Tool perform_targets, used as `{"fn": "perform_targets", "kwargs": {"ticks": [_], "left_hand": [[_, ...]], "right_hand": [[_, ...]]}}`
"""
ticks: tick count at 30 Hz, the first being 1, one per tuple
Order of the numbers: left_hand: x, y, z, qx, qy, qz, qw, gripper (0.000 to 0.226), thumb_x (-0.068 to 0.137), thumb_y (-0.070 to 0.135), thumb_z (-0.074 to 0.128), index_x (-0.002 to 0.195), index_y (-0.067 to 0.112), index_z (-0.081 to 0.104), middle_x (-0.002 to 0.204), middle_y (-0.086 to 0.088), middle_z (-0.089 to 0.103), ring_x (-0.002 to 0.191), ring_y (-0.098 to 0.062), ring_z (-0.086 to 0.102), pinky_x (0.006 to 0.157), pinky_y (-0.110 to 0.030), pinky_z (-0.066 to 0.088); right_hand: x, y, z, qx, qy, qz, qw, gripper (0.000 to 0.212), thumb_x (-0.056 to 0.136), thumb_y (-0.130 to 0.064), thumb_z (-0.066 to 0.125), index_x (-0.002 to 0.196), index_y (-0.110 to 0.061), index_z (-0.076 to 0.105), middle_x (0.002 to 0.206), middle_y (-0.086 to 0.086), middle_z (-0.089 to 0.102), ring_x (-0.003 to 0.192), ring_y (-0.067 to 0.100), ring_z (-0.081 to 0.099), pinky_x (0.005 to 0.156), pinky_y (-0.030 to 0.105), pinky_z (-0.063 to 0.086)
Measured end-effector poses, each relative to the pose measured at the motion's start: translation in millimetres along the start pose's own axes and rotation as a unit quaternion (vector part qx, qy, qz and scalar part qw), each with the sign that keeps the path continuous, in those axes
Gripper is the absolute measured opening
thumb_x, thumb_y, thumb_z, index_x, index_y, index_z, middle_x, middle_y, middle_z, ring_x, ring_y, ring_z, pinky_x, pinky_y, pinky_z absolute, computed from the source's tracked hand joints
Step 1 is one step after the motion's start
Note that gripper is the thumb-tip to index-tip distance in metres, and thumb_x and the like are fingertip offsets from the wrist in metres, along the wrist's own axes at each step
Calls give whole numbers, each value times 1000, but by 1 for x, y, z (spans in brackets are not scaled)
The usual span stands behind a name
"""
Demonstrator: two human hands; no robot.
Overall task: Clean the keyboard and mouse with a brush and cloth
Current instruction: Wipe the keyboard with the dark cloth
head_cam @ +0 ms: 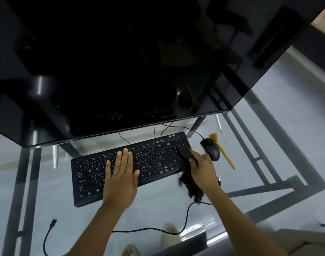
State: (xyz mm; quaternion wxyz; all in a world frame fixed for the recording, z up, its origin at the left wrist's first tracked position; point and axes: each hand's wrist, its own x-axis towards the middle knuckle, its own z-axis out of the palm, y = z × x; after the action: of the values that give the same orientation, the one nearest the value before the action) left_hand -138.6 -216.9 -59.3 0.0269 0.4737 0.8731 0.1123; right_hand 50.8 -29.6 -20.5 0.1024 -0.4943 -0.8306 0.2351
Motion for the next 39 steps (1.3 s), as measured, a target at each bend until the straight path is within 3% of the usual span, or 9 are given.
{"fn": "perform_targets", "kwargs": {"ticks": [4,8,13,18,23,27,31,36,39], "left_hand": [[1,0,-1,-4,-7,0,1000,60,100,41,15,149,8,20,158,-6,16,147,-21,8,115,-46,1],[3,-1,-2,-3,-6,-1,1000,60,99,42,16,149,8,21,158,-5,16,146,-21,8,115,-46,1],[2,0,-2,-4,-6,1,1000,60,100,42,16,150,9,19,158,-5,14,147,-20,6,116,-45,-1],[2,1,-2,-2,-6,1,1000,60,100,42,17,149,8,21,158,-6,16,147,-20,8,116,-45,-1],[1,-3,-3,2,-10,11,1000,61,100,43,15,149,8,24,157,-6,20,146,-21,11,114,-46,5],[2,-2,-4,-1,-11,7,1000,61,100,43,14,148,7,26,157,-7,21,146,-22,13,114,-46,6],[2,-5,-5,4,-15,26,1000,62,100,44,11,148,7,26,156,-7,22,145,-23,15,114,-46,8],[2,-8,-7,2,-19,26,999,61,99,44,18,148,8,26,156,-7,22,145,-23,15,113,-46,11],[2,-12,-9,15,-27,46,998,62,98,46,21,148,9,26,156,-6,23,145,-22,17,112,-45,11]], "right_hand": [[-29,18,-11,-23,-2,-5,1000,36,97,-16,49,132,-17,54,98,4,49,64,8,48,60,13,38],[26,-2,-22,-7,66,0,998,36,96,-16,48,132,-17,52,111,14,54,81,22,57,75,30,52],[60,-44,1,-34,29,28,999,38,99,-29,44,136,-19,49,117,19,52,91,33,62,84,37,52],[14,-72,32,-110,-76,-198,971,42,98,-26,48,139,-25,45,114,14,50,72,29,65,67,41,60],[44,-57,18,-61,17,-15,998,37,99,-22,42,136,-22,48,115,16,49,78,30,64,76,40,58],[17,-84,36,-85,-81,-179,977,44,96,-20,49,139,-27,46,113,12,46,75,30,64,71,42,59],[59,-72,17,-84,-6,-30,996,36,97,-14,42,130,-23,53,115,15,49,78,32,65,78,43,57],[38,-99,30,-96,-107,-188,971,39,97,-18,45,133,-31,50,112,9,45,76,27,61,72,38,57],[62,-80,18,-128,-42,-64,989,39,96,-14,45,130,-31,53,117,11,45,79,26,63,75,39,58]]}}
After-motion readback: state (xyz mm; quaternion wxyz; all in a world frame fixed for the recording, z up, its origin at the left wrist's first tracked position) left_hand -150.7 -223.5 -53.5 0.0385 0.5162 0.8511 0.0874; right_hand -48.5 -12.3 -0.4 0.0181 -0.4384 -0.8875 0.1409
